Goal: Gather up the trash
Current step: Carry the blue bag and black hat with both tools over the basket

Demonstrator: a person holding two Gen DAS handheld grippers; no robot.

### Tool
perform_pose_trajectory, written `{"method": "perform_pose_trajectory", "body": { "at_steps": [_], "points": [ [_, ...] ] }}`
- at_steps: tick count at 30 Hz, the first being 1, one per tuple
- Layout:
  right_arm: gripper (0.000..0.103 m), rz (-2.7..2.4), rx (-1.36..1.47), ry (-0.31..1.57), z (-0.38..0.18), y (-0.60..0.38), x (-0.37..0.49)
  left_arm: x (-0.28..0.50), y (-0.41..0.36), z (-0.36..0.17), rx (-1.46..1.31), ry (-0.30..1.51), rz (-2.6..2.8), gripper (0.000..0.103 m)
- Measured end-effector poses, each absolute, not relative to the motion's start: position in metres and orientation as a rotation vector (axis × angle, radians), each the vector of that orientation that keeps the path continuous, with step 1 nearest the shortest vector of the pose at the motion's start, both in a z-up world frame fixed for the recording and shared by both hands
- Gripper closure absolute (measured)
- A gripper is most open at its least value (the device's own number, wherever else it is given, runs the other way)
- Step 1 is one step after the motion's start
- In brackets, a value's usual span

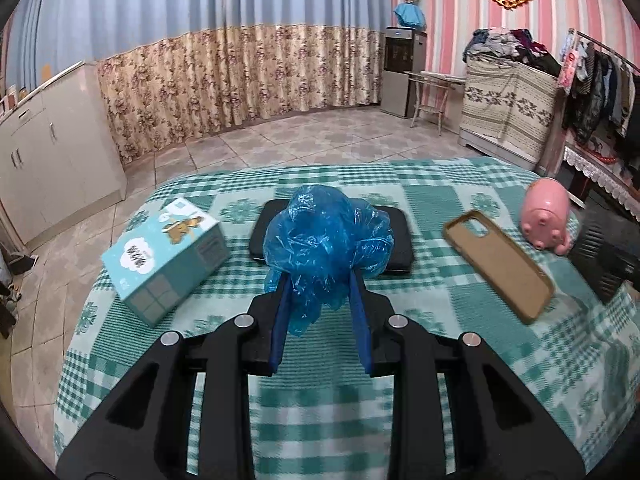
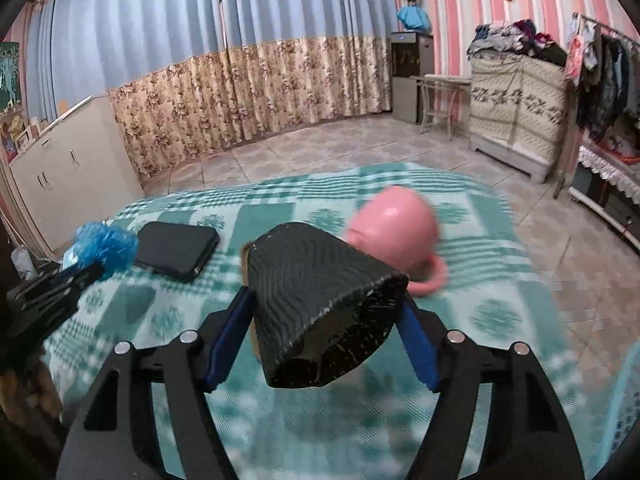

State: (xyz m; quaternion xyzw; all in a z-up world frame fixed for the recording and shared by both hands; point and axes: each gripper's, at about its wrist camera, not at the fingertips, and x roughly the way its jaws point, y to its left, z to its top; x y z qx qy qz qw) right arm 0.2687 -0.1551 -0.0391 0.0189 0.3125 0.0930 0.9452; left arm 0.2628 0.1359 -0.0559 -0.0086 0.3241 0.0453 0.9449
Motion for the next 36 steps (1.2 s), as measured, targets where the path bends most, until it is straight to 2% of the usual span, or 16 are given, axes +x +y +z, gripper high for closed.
{"method": "perform_pose_trajectory", "body": {
  "at_steps": [9, 18, 24, 36],
  "points": [
    [0.033, 0.011, 0.056, 0.608, -0.022, -0.288, 0.176, 0.249, 0.043, -0.041, -0.004, 0.666, -0.077, 0.076],
    [0.033, -0.188, 0.161, 0.584, -0.025, -0.406, 0.120, 0.231, -0.075, -0.033, 0.027, 0.649, -0.277, 0.076],
    [0.033, -0.302, 0.161, 0.561, -0.022, -0.456, 0.092, 0.222, -0.136, -0.032, -0.004, 0.676, -0.389, 0.076],
    [0.033, -0.458, 0.190, 0.548, -0.033, -0.520, 0.057, 0.197, -0.258, -0.030, 0.104, 0.655, -0.543, 0.076]
  ]
}}
